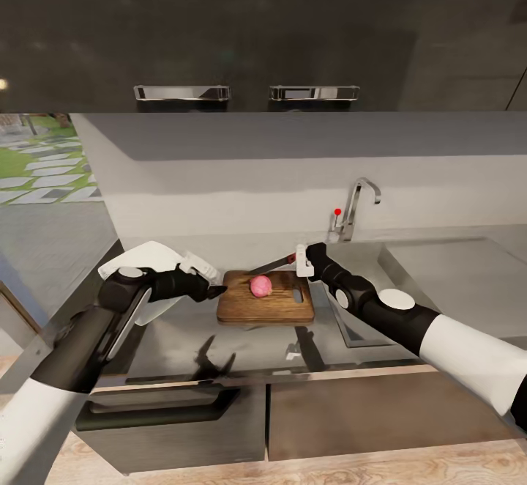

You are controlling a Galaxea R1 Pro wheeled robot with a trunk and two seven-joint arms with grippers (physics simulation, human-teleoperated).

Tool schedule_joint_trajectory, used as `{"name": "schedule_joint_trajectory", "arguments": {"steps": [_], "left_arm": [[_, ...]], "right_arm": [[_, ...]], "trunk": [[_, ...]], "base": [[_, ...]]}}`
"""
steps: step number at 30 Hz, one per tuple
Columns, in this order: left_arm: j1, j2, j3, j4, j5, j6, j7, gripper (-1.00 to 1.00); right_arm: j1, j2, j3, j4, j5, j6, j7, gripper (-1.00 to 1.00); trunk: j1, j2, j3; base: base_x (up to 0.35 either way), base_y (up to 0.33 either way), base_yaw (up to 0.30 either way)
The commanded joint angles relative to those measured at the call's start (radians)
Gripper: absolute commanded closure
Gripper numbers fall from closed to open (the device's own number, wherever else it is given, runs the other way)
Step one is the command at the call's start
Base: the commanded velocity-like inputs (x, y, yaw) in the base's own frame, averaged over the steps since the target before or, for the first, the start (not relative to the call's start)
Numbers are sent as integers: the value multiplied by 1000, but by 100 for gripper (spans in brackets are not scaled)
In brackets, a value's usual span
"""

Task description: In the kitchen, take the Vidalia onion out of the sink, dice it on the chopping board with the paring knife, put the diced onion into the bowl on the countertop, then place both the paring knife and the chopping board into the sink.

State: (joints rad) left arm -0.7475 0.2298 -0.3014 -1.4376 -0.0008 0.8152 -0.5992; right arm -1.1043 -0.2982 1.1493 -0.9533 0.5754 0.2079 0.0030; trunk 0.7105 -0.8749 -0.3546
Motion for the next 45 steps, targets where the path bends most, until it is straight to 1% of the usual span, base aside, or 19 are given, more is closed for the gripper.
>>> {"name": "schedule_joint_trajectory", "arguments": {"steps": [1,6,9,16,22,34,36,41,45], "left_arm": [[-1,1,-16,-2,-1,5,-2,-100],[-1,1,-72,-20,-1,5,-2,-100],[-1,1,-80,-21,-1,5,-2,-100],[-1,0,-82,-21,-1,5,-2,-100],[-1,0,-82,-21,-1,6,-2,-100],[-1,0,-81,-23,-1,7,-2,-100],[-1,0,-80,-23,-1,12,-2,-100],[-1,0,-78,-23,-1,51,-2,-100],[-1,0,-78,-24,-1,62,-2,-100]], "right_arm": [[-2,-1,4,-2,11,8,0,100],[-2,-1,3,-2,10,8,0,100],[-2,-1,3,-2,10,9,-1,100],[-2,-1,2,1,10,11,-1,100],[-2,-1,3,25,11,11,-1,100],[-2,-1,3,28,10,11,-1,100],[-2,-1,3,28,10,11,-1,100],[-2,-1,3,29,11,12,0,100],[-2,-1,3,29,11,12,0,100]], "trunk": [[0,-1,-1],[0,-1,-1],[0,-1,-1],[0,-1,-1],[0,-1,-1],[0,-1,-1],[8,-15,-8],[27,-50,-23],[42,-78,-36]], "base": [[0,0,0],[0,0,0],[0,0,0],[0,0,0],[0,0,0],[0,0,0],[0,0,0],[0,0,0],[0,0,0]]}}
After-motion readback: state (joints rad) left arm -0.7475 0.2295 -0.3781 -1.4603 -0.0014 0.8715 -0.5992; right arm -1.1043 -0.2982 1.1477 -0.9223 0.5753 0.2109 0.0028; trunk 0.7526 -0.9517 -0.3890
